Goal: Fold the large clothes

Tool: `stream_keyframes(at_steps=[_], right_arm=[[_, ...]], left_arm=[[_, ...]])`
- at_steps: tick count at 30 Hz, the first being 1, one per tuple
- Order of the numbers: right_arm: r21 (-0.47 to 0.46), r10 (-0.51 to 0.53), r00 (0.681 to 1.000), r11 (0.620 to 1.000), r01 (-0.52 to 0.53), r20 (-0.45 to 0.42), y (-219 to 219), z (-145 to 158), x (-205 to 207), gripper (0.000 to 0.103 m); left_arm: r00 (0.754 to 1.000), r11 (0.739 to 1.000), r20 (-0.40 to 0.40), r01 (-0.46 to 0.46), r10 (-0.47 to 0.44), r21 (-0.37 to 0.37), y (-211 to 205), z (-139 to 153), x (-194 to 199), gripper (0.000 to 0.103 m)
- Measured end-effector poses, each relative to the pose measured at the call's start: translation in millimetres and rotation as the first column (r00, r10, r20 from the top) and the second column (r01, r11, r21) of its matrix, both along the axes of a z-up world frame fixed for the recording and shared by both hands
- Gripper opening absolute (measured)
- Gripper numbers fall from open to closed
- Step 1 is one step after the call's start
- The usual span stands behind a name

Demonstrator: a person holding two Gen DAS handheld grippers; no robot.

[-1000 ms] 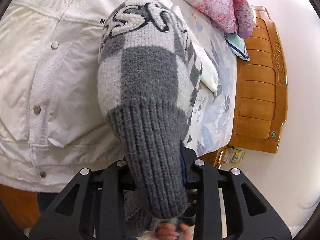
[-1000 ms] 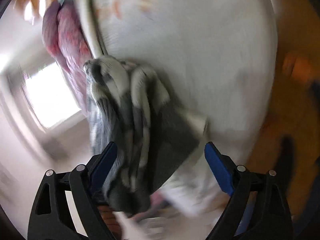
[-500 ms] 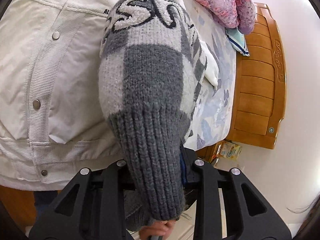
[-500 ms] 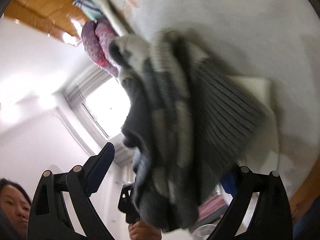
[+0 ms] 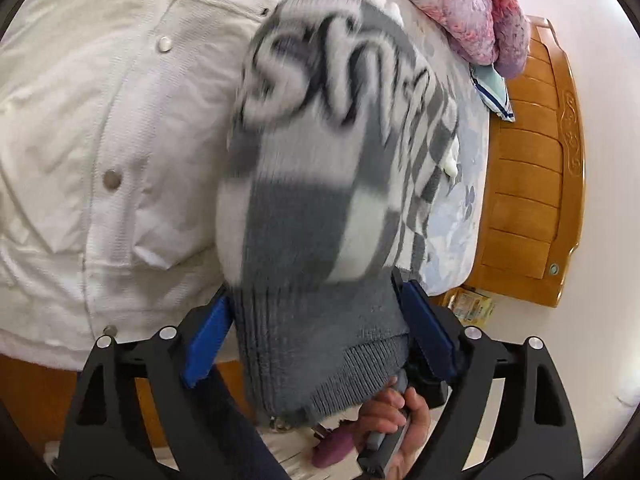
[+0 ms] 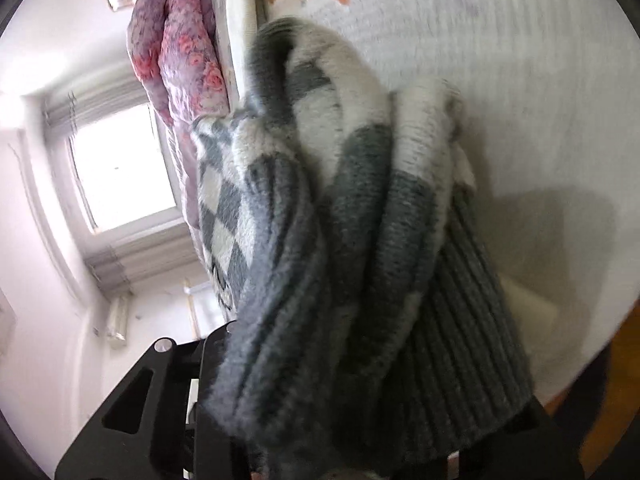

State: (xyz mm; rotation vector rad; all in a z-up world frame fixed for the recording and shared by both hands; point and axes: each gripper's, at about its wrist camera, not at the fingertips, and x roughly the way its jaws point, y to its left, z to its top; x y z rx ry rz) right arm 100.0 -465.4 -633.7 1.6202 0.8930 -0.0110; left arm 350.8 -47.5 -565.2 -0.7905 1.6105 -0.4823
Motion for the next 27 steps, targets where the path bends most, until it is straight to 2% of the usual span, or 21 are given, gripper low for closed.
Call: stream_keyframes(at_steps=[2,5,8,10,12,13,15,18,20,24,27], right_arm=[[-0.040,0.055,0.998,0.998,-0.055,-0.008,-6.0,1.5,0.0,0.032],[-0.044,0.103,0.994,0.994,-0.104,-0.024,-9.8,-2.0,-2.0,0.033],[-0.036,0.136,0.990,0.990,-0.137,-0.032,-7.7,-7.0,10.4,0.033],[-0.043,0.168,0.985,0.985,-0.170,-0.043,-11.7,-8.1,18.1,0.033],[-0.068,0.205,0.977,0.976,-0.208,-0.060,-16.5,-3.9,31.7,0.033],[-0.100,0.240,0.968,0.964,-0.246,-0.070,-16.3,-0.4,37.7,0.032],[-0.173,0.296,0.952,0.937,-0.305,-0.074,-17.5,14.3,49.7,0.032],[-0.276,0.349,0.935,0.895,-0.352,-0.061,-22.5,40.6,59.6,0.031],[-0.358,0.392,0.919,0.852,-0.381,-0.044,-32.4,62.0,64.9,0.031],[-0.529,0.454,0.891,0.751,-0.396,-0.024,-67.3,104.2,70.4,0.030],[-0.607,0.438,0.899,0.712,-0.354,-0.010,-106.7,121.9,69.0,0.030]], left_arm=[[1.000,1.000,0.005,-0.028,0.028,0.010,10.7,0.1,-0.6,0.089],[0.995,0.996,0.089,-0.042,0.034,0.085,10.4,-1.8,12.9,0.090],[0.993,0.990,0.108,-0.050,0.036,0.134,-4.3,-29.5,35.3,0.090],[0.991,0.988,0.126,-0.056,0.038,0.143,-12.4,-45.2,46.0,0.094],[0.988,0.985,0.154,-0.057,0.032,0.163,-20.8,-50.1,50.5,0.093],[0.976,0.979,0.217,-0.047,0.003,0.198,-26.4,-44.4,49.6,0.089],[0.958,0.963,0.285,-0.048,-0.030,0.266,-35.1,-28.1,42.4,0.072],[0.937,0.952,0.349,-0.092,-0.016,0.291,-47.5,-3.0,30.5,0.067],[0.922,0.946,0.388,-0.111,-0.017,0.304,-63.0,10.2,23.7,0.066],[0.885,0.959,0.465,-0.121,-0.013,0.257,-109.7,32.2,21.7,0.066],[0.862,0.976,0.506,-0.092,-0.020,0.195,-166.4,43.4,33.0,0.065]])
